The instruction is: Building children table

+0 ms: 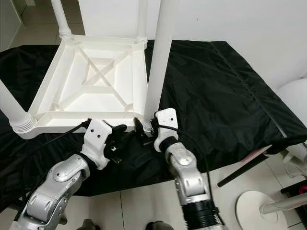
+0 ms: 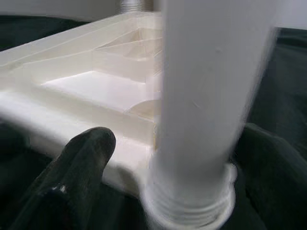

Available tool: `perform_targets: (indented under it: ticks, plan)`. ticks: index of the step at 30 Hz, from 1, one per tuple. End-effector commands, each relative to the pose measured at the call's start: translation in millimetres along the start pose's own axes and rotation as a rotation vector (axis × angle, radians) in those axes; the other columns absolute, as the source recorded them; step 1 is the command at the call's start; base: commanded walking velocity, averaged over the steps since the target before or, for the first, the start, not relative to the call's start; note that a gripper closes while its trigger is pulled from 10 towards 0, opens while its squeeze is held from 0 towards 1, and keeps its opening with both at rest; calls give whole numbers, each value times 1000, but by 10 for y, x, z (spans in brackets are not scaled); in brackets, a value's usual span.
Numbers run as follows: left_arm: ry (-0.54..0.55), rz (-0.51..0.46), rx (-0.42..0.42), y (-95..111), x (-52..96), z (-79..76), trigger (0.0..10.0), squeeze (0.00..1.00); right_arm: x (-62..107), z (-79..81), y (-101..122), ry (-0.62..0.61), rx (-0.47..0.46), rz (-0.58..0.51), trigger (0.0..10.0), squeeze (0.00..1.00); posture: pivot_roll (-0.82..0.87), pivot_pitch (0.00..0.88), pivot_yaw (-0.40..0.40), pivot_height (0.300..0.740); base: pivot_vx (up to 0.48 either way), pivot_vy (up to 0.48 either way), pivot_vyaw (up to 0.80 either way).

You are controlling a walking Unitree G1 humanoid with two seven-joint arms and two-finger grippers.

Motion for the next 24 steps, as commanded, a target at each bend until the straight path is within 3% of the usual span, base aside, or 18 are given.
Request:
perform_targets:
  ticks: [1, 6, 10, 17, 24]
  plan:
    - [9, 13, 11, -31, 1, -6, 10000, 0, 3, -25, -6, 77, 12, -3, 10000, 0, 12, 102, -58, 740, 0, 0, 0]
    - [13, 13, 11, -29, 2, 0, 10000, 0, 5, -73, -12, 114, 33, 4, 10000, 0, 15, 101, -59, 740, 0, 0, 0]
    - [21, 9, 8, -14, 2, 22, 10000, 0, 45, -248, 7, 255, 129, 5, 10000, 0, 18, 100, -54, 740, 0, 0, 0]
    - [17, 10, 5, -10, -6, 30, 10000, 0, 19, -290, -18, 367, 130, 32, 10000, 0, 10, 100, -45, 740, 0, 0, 0]
    - [9, 8, -1, 6, -31, 38, 10000, 0, -173, -283, -40, 448, 188, 38, 10000, 0, 9, 98, -36, 740, 0, 0, 0]
Point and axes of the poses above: a point about 5 cm out from each wrist's last joint towards the gripper, its own x axis pointing back from the gripper into the wrist, its own y axis along the axis of the wrist's last joint, z = x × y, the point moved 3 cm from there along -x, pointing out of the wrist towards the gripper, and after that the axes turned 3 degrees about x, right-handed, at the moved point
